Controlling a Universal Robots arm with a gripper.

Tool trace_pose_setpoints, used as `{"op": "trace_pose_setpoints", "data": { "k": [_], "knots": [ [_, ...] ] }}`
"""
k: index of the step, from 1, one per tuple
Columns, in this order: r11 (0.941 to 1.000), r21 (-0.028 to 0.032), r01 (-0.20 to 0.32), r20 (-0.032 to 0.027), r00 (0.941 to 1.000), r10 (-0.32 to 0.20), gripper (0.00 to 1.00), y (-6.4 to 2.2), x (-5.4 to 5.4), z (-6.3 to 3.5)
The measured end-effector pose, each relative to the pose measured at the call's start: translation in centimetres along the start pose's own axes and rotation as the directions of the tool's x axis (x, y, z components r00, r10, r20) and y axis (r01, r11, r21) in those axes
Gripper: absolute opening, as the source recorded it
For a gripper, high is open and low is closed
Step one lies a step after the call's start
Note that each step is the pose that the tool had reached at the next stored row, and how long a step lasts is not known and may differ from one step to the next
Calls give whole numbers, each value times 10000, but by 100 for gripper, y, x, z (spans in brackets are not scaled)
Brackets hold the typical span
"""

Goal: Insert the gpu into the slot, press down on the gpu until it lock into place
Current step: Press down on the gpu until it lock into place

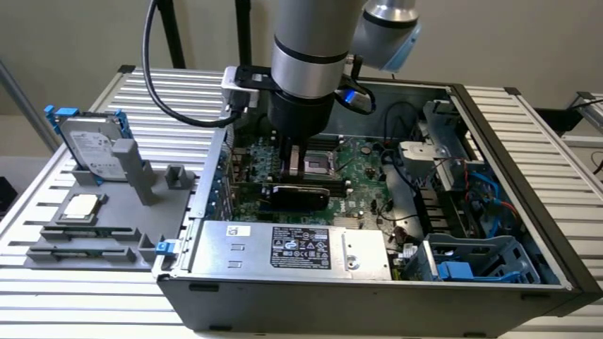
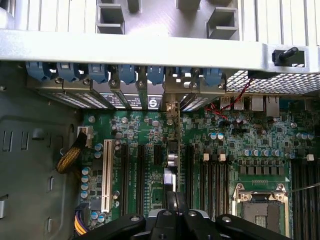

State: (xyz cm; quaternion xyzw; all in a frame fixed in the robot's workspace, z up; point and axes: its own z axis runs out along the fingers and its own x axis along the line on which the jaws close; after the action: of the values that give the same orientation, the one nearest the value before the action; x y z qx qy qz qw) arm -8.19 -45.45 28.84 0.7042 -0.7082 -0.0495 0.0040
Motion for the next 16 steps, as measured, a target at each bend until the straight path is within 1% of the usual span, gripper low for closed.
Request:
{"op": "trace_pose_setpoints", "data": {
  "k": [7,8,10,11,13,16],
  "knots": [
    [10000,0,0,0,10000,0,11,0,0,0],
    [10000,10,-1,0,10000,1,11,9,0,1],
    [10000,89,5,-1,10000,-5,11,51,-6,13],
    [9999,137,9,-1,10000,-9,11,75,-14,22],
    [9998,179,12,1,10000,-12,11,92,-30,37],
    [9998,213,14,1,10000,-14,11,99,-41,59]
  ]
}}
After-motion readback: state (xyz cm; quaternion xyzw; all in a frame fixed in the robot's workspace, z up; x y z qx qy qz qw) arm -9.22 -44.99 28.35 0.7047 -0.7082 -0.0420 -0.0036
